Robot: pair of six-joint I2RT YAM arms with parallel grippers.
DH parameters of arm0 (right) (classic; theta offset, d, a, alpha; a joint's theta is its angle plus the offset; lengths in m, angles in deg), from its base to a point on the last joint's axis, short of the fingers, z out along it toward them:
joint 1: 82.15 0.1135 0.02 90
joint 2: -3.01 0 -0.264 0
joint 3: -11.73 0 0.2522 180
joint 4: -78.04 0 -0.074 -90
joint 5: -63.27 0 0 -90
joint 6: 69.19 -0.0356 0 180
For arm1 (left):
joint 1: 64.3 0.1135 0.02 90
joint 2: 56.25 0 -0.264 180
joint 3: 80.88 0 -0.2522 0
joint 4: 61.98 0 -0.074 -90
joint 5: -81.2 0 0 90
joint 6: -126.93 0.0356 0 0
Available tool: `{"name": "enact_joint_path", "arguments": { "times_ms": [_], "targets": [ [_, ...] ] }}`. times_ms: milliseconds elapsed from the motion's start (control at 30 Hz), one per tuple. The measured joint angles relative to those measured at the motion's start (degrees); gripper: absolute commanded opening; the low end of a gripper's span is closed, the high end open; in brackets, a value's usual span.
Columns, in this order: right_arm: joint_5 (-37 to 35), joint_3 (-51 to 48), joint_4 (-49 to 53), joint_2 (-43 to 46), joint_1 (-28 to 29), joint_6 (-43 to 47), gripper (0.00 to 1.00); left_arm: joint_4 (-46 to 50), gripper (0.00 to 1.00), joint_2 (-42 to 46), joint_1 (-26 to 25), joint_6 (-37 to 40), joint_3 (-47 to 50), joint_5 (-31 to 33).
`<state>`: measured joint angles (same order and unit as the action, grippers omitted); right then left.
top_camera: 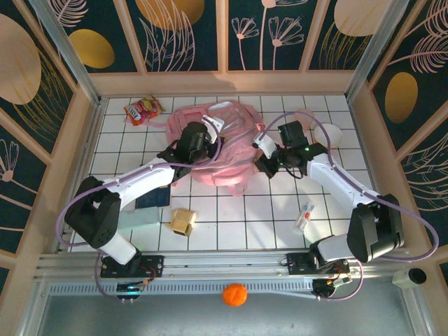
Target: Pack books, pencil case, and school supplies into a backpack
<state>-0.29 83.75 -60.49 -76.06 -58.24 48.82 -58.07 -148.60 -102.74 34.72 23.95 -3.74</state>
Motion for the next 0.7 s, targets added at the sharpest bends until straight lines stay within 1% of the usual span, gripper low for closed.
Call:
{"name": "enact_joint_path", "arguments": {
  "times_ms": [233,467,500,533,600,633,700],
  "targets": [
    [-1.7,0.4,-0.6,0.5,3.4,-9.2,0.00,0.3,0.00,-2.2,-1.8,-3.8,-2.3,3.7],
    [-1.4,-0.2,-3.7,1.0,4.0,-20.9,0.00,-0.6,0.00,-2.3,-1.9,-4.5,-2.3,4.6],
    [-1.4,-0.4,-4.0,1.3,4.0,-22.7,0.06,-0.7,0.00,-2.3,-1.9,-4.1,-2.3,4.5],
    [-1.4,-0.7,-4.3,1.6,4.0,-24.9,0.20,-0.7,0.00,-2.3,-1.9,-3.6,-2.3,4.4],
    [-0.8,-1.2,-4.2,2.3,3.8,-29.0,0.41,-0.7,0.00,-2.2,-1.7,-2.5,-2.0,3.5],
    [0.4,-1.4,-4.1,2.8,3.4,-30.8,0.47,-1.0,0.00,-2.0,-1.4,-2.0,-1.6,2.5],
    [3.4,-2.0,-3.8,4.6,1.8,-34.5,0.56,-2.4,0.00,-1.7,-0.6,-1.0,-0.3,-0.5]
  ]
}}
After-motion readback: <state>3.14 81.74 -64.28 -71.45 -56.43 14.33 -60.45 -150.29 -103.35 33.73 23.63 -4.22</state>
